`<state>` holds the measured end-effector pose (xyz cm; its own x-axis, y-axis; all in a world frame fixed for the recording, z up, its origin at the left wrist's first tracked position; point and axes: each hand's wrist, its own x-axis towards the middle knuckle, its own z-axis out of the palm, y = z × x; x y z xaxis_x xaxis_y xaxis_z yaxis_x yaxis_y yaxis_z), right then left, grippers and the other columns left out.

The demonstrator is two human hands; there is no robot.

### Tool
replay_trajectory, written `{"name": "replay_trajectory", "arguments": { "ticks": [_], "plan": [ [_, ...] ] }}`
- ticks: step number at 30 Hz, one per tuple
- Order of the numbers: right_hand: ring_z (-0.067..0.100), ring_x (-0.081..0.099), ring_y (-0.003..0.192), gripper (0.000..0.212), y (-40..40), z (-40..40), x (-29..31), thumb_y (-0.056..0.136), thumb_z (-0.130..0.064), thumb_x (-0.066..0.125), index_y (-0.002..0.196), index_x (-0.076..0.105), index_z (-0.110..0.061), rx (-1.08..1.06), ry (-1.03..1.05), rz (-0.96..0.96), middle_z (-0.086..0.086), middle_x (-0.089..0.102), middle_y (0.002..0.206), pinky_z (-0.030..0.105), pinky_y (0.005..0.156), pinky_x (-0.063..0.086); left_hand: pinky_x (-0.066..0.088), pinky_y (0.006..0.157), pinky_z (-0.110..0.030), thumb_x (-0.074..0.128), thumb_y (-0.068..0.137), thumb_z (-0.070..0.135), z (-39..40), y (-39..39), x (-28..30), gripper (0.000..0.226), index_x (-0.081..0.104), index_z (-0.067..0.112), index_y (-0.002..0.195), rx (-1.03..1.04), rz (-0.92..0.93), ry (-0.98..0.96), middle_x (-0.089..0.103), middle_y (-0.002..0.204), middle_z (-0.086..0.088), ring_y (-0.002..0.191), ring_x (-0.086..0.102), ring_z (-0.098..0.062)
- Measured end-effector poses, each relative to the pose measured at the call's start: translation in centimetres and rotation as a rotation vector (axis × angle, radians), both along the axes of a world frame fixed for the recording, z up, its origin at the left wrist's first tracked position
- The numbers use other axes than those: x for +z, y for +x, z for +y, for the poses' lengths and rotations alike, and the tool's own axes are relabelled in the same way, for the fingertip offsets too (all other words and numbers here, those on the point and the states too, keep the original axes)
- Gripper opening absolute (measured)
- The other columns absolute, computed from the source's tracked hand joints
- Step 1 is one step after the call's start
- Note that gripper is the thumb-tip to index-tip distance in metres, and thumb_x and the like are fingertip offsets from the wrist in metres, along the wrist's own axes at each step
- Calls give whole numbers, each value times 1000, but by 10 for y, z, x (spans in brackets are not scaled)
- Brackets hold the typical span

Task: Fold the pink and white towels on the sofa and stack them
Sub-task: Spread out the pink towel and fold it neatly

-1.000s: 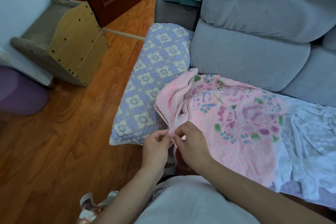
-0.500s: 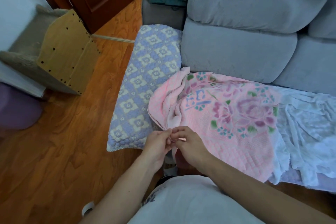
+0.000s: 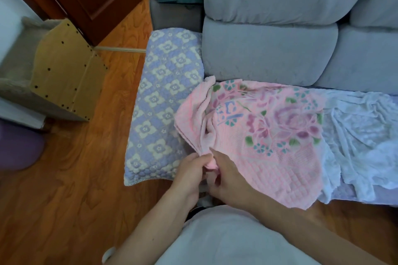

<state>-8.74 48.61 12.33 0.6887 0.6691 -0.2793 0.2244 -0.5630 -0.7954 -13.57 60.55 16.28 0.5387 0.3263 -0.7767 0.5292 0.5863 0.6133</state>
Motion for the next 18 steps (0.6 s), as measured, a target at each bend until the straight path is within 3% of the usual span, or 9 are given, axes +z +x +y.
{"name": "replay_trajectory", "arguments": {
  "ticks": [2, 4, 7, 9, 11, 13, 16, 18],
  "plan": [
    [13, 54, 118, 68, 9, -2, 8, 76, -12, 69, 142, 49, -12, -131, 104, -172, 4, 57, 129, 37, 102, 45, 49, 57, -24, 66, 88, 15, -11, 15, 18, 14, 71, 2, 94, 36, -93, -43, 70, 83, -16, 74, 66, -24],
    [8, 57, 111, 63, 32, -3, 31, 75, 3, 74, 135, 58, -13, -243, 175, -309, 1, 62, 121, 23, 96, 46, 55, 69, -31, 68, 87, 15, -20, 34, 34, 15, 75, 3, 91, 9, -177, 35, 75, 86, -15, 80, 71, -23],
    [-4, 63, 107, 52, 66, -15, 80, 82, 10, 66, 121, 69, -25, -361, 262, -289, -18, 69, 114, 13, 91, 47, 54, 93, -42, 71, 74, 56, -24, 64, 56, 39, 77, 18, 82, -188, -337, 357, 73, 98, -13, 97, 69, -19],
    [-8, 63, 105, 50, 90, -29, 115, 86, 9, 63, 112, 68, -33, -406, 282, -341, -30, 66, 109, 9, 92, 45, 43, 107, -34, 64, 73, 65, -20, 85, 66, 42, 72, 29, 93, -308, -432, 619, 59, 117, -1, 116, 56, -12],
    [-11, 63, 101, 49, 116, -46, 162, 89, 11, 61, 107, 67, -34, -382, 292, -361, -34, 69, 101, 8, 89, 45, 35, 107, -19, 66, 74, 56, -13, 106, 83, 39, 60, 33, 106, -391, -563, 894, 45, 121, 9, 120, 47, -4],
    [-5, 65, 103, 40, 144, -63, 211, 91, 11, 59, 109, 70, -23, -323, 301, -415, -21, 73, 103, 11, 91, 44, 42, 99, -20, 69, 74, 51, -10, 133, 107, 44, 57, 33, 113, -481, -709, 970, 50, 115, 12, 111, 52, -4],
    [2, 66, 105, 38, 174, -80, 284, 95, 9, 54, 108, 70, -23, -332, 299, -557, -14, 73, 105, 15, 92, 46, 49, 83, -33, 70, 78, 48, -25, 179, 149, 32, 65, 21, 96, -431, -886, 1028, 63, 96, 7, 92, 61, -12],
    [-2, 65, 98, 35, 190, -93, 327, 96, 6, 51, 102, 70, -24, -412, 350, -678, -15, 72, 101, 13, 87, 46, 49, 81, -32, 72, 85, 42, -43, 203, 184, 26, 67, 17, 87, -287, -995, 1135, 63, 96, 4, 89, 61, -13]
  ]
}}
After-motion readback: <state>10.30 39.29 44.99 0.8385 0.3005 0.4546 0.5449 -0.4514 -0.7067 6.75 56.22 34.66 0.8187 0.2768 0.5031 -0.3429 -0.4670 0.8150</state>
